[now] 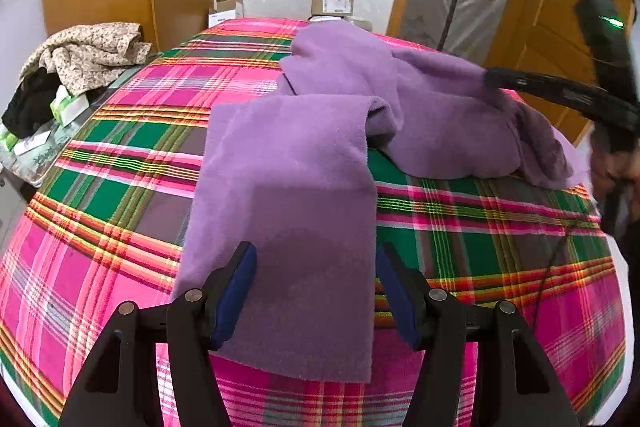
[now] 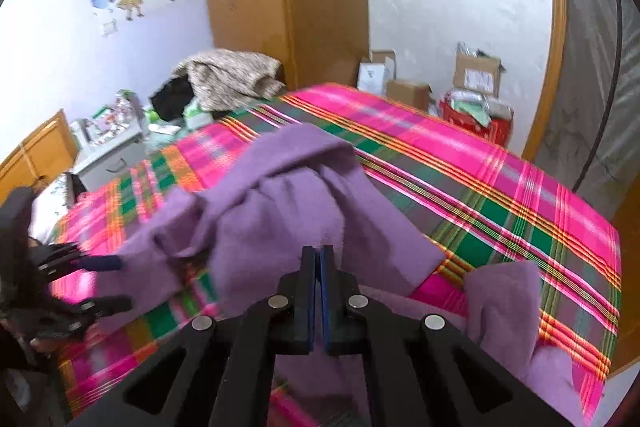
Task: Fold clothes
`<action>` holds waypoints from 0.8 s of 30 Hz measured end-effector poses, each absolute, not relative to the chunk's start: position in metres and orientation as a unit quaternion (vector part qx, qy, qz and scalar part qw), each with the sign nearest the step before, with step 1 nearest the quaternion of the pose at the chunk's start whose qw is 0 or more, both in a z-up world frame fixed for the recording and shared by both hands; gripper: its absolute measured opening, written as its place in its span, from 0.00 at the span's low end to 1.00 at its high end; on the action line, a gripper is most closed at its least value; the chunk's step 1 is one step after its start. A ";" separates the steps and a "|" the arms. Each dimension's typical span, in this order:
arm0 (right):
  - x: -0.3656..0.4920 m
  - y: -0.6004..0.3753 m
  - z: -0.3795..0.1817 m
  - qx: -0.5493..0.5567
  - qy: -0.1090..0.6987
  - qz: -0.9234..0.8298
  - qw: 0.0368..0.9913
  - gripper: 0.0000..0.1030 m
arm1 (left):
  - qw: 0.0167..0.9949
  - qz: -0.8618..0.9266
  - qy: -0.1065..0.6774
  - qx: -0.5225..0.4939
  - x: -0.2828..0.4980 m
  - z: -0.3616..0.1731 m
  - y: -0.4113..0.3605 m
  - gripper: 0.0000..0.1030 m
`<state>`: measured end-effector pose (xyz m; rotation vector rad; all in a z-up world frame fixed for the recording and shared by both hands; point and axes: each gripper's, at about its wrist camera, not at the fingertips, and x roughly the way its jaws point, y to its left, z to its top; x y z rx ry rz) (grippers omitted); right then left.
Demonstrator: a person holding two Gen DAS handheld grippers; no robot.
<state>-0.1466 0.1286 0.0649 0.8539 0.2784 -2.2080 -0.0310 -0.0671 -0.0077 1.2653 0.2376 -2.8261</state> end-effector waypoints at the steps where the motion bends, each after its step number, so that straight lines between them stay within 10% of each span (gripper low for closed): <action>1: -0.134 0.131 0.071 0.325 0.106 -0.861 0.376 0.02 | 0.019 -0.910 0.077 0.406 -0.030 -0.007 -0.067 0.62; 17: -0.040 0.167 0.033 0.374 0.039 -0.837 0.397 0.04 | 0.029 -0.915 0.068 0.396 -0.018 0.004 -0.061 0.62; 21: -0.055 0.177 0.044 0.349 -0.009 -0.865 0.361 0.41 | 0.048 -0.913 0.060 0.401 -0.022 0.004 -0.061 0.62; 24: -0.075 0.177 0.044 0.352 -0.037 -0.868 0.348 0.47 | 0.059 -0.911 0.056 0.404 -0.023 0.003 -0.061 0.62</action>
